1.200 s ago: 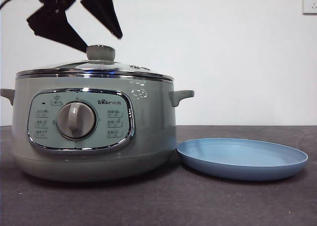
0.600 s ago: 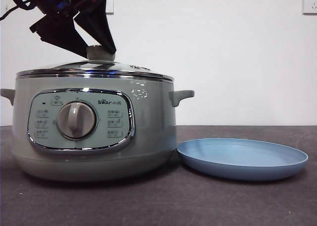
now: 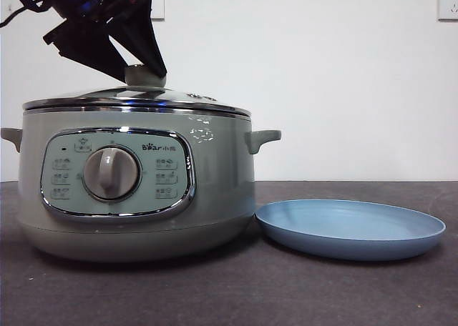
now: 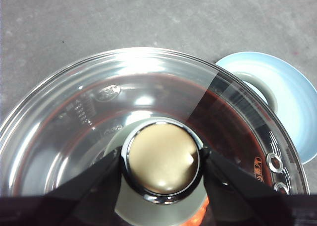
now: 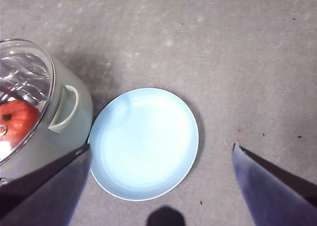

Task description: Take the pumpkin out from the steamer,put the pumpkin in the blue plate,close the lid

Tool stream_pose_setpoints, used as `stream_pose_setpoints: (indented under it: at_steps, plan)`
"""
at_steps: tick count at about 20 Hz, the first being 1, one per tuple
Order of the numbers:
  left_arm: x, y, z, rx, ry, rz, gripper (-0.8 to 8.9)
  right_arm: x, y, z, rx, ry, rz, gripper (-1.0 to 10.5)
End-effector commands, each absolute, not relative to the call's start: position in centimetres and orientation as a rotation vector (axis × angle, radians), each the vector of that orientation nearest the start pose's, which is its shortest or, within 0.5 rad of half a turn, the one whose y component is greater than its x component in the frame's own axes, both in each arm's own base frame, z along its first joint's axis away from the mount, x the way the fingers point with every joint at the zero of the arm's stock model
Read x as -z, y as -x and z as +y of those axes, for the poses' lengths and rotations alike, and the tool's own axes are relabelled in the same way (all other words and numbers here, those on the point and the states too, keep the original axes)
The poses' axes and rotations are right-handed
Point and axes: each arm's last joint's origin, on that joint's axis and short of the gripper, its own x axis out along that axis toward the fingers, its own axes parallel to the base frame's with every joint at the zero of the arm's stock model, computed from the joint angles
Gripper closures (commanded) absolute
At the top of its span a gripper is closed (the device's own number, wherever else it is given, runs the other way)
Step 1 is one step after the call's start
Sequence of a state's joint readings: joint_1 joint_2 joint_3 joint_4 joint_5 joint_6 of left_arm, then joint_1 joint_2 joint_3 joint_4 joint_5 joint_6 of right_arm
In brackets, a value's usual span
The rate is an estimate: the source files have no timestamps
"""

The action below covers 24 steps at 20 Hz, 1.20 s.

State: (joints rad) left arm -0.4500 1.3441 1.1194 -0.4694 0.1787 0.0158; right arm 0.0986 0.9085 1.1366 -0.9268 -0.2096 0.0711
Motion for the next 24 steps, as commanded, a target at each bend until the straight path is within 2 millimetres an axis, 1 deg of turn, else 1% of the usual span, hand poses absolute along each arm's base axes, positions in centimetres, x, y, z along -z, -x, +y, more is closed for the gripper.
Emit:
stream_pose_setpoints:
  at_steps: [1, 4, 7, 10, 14, 16, 18, 20, 24]
  plan:
    - [-33.5, -24.6, -12.5, 0.624, -0.097, 0.555, 8.22, -36.5, -15.6, 2.2, -0.269, -0.117, 0.707, 4.7]
    - [-35.7, -22.5, -11.4, 0.603, -0.091, 0.47, 8.22, -36.4, -16.0, 2.3, -0.295, -0.129, 0.704, 4.7]
    - [-37.9, -19.7, -9.7, 0.502, -0.101, 0.382, 8.22, -36.6, -16.8, 3.0, -0.505, -0.196, 0.679, 4.7]
    - [-39.6, -16.6, -7.9, 0.406, -0.108, 0.314, 8.22, -36.6, -18.0, 4.1, -0.653, -0.213, 0.652, 4.7]
    - [-40.8, -13.0, -5.7, 0.257, -0.116, 0.252, 8.22, -35.8, -19.9, 7.2, -0.793, -0.175, 0.668, 4.7]
    - [-41.1, -11.7, -4.8, 0.198, -0.117, 0.231, 8.22, -35.1, -20.8, 9.3, -0.864, -0.146, 0.674, 4.7]
    - [-41.2, -10.9, -4.4, 0.172, -0.117, 0.221, 8.22, -34.6, -21.3, 11.0, -0.916, -0.113, 0.673, 4.3]
    - [-41.3, -10.3, -4.0, 0.142, -0.118, 0.216, 8.22, -34.0, -21.7, 13.0, -0.926, -0.069, 0.68, 3.7]
    - [-41.3, -9.4, -3.4, 0.079, -0.125, 0.212, 8.22, -33.3, -22.1, 16.6, -0.925, 0.047, 0.705, 3.7]
